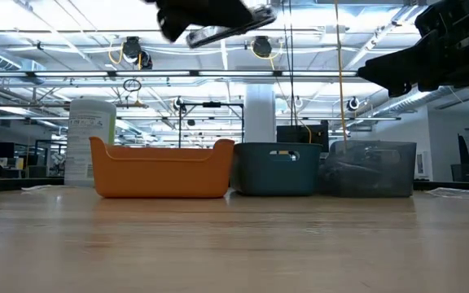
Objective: Pick & Place Travel size toiletries
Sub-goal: Put the nail cutter into the orange bin
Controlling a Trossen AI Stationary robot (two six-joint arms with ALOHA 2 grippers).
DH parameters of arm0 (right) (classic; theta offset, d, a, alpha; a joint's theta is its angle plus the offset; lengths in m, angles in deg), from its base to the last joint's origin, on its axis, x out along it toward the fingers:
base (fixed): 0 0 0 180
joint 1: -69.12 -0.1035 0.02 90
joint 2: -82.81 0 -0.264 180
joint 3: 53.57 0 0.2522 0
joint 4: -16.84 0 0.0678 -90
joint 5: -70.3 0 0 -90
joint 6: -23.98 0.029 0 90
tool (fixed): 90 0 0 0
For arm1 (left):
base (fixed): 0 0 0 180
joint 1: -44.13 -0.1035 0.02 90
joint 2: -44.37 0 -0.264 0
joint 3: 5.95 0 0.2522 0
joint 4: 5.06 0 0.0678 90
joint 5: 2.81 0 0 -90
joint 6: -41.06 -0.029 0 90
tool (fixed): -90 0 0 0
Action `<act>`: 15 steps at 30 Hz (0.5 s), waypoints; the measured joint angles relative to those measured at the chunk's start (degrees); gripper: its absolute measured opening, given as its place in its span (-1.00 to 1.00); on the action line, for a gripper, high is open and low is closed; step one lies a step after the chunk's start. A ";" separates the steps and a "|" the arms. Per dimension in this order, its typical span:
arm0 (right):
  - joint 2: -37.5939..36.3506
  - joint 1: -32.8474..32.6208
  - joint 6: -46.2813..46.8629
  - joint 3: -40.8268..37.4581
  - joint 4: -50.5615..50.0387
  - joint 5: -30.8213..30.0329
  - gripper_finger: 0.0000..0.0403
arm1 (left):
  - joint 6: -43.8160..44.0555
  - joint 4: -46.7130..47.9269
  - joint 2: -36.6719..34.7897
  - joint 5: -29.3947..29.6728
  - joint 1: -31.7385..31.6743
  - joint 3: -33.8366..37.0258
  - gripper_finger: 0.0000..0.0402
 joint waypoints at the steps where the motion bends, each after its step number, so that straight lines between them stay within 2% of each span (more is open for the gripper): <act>1: -0.02 0.00 0.02 0.01 0.22 0.00 -0.23 | 0.20 -3.90 -1.67 0.26 -0.13 3.59 -0.96; 4: 0.00 -0.02 0.00 0.00 0.23 0.00 -0.23 | 1.79 -15.94 -6.13 2.36 -0.96 14.40 -0.96; 7: 0.00 -0.01 0.00 0.00 0.19 0.00 -0.23 | 5.60 -24.52 -10.75 7.91 -2.82 23.33 -0.96; 11: 0.00 -0.02 0.00 -0.01 0.21 0.00 -0.23 | 16.82 -24.12 -15.61 17.98 -6.26 30.47 -0.96; 15: 0.00 0.00 0.00 0.00 0.21 0.01 -0.23 | 22.16 -23.00 -16.64 17.78 -10.41 33.64 -0.96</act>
